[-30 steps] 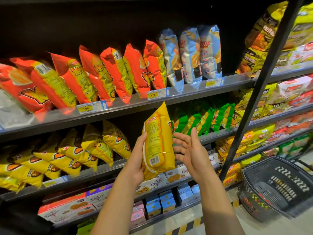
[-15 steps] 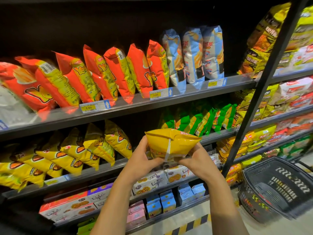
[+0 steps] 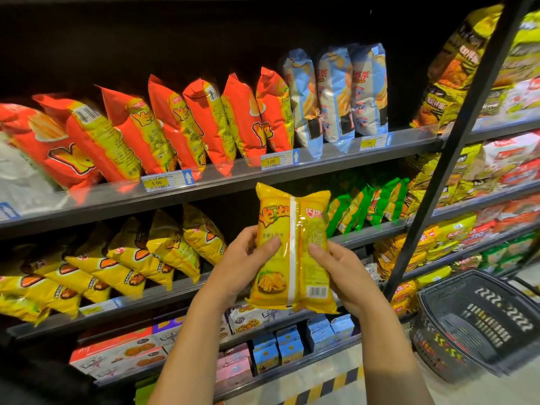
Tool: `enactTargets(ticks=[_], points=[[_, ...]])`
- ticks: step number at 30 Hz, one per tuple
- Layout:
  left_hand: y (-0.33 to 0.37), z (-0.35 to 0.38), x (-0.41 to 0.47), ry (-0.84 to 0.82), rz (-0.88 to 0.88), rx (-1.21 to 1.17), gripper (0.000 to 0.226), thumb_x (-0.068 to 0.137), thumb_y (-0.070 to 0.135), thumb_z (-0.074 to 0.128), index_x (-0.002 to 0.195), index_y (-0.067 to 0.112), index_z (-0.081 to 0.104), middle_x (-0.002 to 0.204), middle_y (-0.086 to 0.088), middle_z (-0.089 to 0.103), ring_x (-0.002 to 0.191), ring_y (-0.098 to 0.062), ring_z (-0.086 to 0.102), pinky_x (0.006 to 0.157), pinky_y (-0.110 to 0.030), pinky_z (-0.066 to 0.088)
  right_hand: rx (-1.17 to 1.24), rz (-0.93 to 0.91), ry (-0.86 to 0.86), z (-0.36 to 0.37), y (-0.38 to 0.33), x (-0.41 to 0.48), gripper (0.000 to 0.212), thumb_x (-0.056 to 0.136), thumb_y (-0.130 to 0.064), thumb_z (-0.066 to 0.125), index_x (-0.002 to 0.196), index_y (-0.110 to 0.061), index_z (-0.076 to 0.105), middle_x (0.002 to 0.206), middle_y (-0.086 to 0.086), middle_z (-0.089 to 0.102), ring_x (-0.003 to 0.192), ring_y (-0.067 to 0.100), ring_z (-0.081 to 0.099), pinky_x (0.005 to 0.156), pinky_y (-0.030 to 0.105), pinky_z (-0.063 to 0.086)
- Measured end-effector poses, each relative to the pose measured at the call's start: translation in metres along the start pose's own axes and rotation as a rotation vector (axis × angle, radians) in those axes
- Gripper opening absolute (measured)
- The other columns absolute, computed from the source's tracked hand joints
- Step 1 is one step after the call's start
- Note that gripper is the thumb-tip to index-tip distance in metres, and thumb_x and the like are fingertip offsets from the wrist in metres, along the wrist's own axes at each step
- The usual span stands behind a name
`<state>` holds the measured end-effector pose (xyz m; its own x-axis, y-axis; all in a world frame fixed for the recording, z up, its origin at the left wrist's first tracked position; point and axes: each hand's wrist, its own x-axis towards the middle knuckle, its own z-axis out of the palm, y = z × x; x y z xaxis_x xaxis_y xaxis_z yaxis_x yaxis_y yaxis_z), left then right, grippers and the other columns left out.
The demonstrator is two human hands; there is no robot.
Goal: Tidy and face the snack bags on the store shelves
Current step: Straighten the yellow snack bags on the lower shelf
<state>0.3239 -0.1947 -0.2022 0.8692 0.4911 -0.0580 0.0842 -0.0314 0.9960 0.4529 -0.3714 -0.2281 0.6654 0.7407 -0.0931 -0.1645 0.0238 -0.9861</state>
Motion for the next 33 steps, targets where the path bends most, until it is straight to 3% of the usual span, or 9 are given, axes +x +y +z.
enactTargets(ticks=[3, 4, 8, 13, 17, 23, 27, 30, 33], points=[[0.016, 0.01, -0.001, 0.018, -0.186, -0.116, 0.045, 0.093, 0.056, 0.066, 0.118, 0.018, 0.071, 0.107, -0.004, 0.082, 0.098, -0.022, 0.079, 0.088, -0.043, 0.062, 0.075, 0.097, 0.001, 0.005, -0.009, 0.003, 0.025, 0.102, -0.036, 0.06, 0.11, -0.015, 0.07, 0.081, -0.009, 0.081, 0.075, 0.002, 0.077, 0.067, 0.019, 0.06], [0.019, 0.012, -0.001, 0.007, -0.247, -0.154, 0.04, 0.098, 0.054, 0.063, 0.113, 0.02, 0.074, 0.105, -0.006, 0.082, 0.097, -0.024, 0.08, 0.088, -0.043, 0.061, 0.079, 0.124, 0.014, 0.006, -0.012, 0.003, 0.026, 0.101, -0.039, 0.061, 0.107, -0.015, 0.071, 0.077, -0.007, 0.08, 0.07, 0.003, 0.076, 0.065, 0.019, 0.06], [0.02, 0.012, 0.0, 0.035, -0.35, -0.243, 0.048, 0.097, 0.056, 0.064, 0.12, 0.016, 0.074, 0.108, -0.011, 0.081, 0.1, -0.029, 0.079, 0.087, -0.044, 0.061, 0.174, 0.172, 0.094, 0.016, -0.015, 0.007, 0.045, 0.09, -0.047, 0.074, 0.116, -0.01, 0.075, 0.1, 0.013, 0.081, 0.089, 0.029, 0.079, 0.09, 0.046, 0.061], [0.018, 0.01, 0.002, 0.068, -0.3, -0.228, 0.046, 0.097, 0.051, 0.069, 0.123, 0.012, 0.071, 0.11, -0.012, 0.08, 0.1, -0.03, 0.079, 0.093, -0.052, 0.062, 0.233, 0.214, 0.037, 0.02, -0.017, -0.001, 0.04, 0.096, -0.05, 0.065, 0.119, -0.018, 0.074, 0.107, 0.01, 0.08, 0.095, 0.027, 0.079, 0.087, 0.043, 0.062], [0.019, 0.015, -0.002, 0.198, -0.139, -0.058, 0.062, 0.082, 0.053, 0.081, 0.13, 0.021, 0.058, 0.112, -0.002, 0.077, 0.088, -0.014, 0.08, 0.074, -0.037, 0.064, 0.309, 0.211, 0.031, 0.024, -0.015, -0.002, 0.047, 0.102, -0.053, 0.052, 0.127, -0.017, 0.068, 0.117, 0.013, 0.078, 0.106, 0.03, 0.076, 0.09, 0.048, 0.061], [0.031, 0.017, -0.003, 0.086, -0.088, -0.339, 0.056, 0.105, 0.062, 0.037, 0.126, 0.018, 0.064, 0.116, -0.009, 0.071, 0.061, -0.012, 0.06, 0.048, -0.028, 0.047, 0.516, 0.231, 0.074, 0.019, -0.001, 0.003, 0.066, 0.095, -0.066, 0.046, 0.143, -0.021, 0.06, 0.134, 0.019, 0.069, 0.124, 0.037, 0.067, 0.106, 0.054, 0.05], [0.03, 0.014, -0.001, 0.169, -0.049, -0.321, 0.049, 0.107, 0.057, 0.041, 0.124, 0.018, 0.066, 0.12, -0.01, 0.072, 0.069, -0.014, 0.063, 0.052, -0.028, 0.052, 0.46, 0.155, 0.103, 0.017, 0.001, 0.007, 0.06, 0.098, -0.061, 0.051, 0.141, -0.021, 0.061, 0.131, 0.016, 0.071, 0.122, 0.035, 0.069, 0.112, 0.06, 0.046], [0.03, 0.016, -0.003, 0.313, 0.066, -0.043, 0.033, 0.11, 0.049, 0.044, 0.116, 0.027, 0.068, 0.116, 0.0, 0.069, 0.087, -0.012, 0.064, 0.066, -0.029, 0.054, 0.36, 0.031, 0.184, 0.02, -0.004, 0.007, 0.051, 0.097, -0.054, 0.058, 0.139, -0.024, 0.061, 0.125, 0.008, 0.075, 0.115, 0.029, 0.073, 0.105, 0.058, 0.053], [0.027, 0.023, -0.007, 0.387, 0.292, 0.27, 0.024, 0.106, 0.05, 0.045, 0.109, 0.04, 0.068, 0.114, 0.011, 0.067, 0.103, -0.003, 0.063, 0.087, -0.032, 0.051, 0.178, -0.073, 0.3, 0.023, -0.006, 0.008, 0.069, 0.081, -0.07, 0.074, 0.135, -0.029, 0.059, 0.124, 0.0, 0.075, 0.114, 0.024, 0.073, 0.1, 0.057, 0.056]])
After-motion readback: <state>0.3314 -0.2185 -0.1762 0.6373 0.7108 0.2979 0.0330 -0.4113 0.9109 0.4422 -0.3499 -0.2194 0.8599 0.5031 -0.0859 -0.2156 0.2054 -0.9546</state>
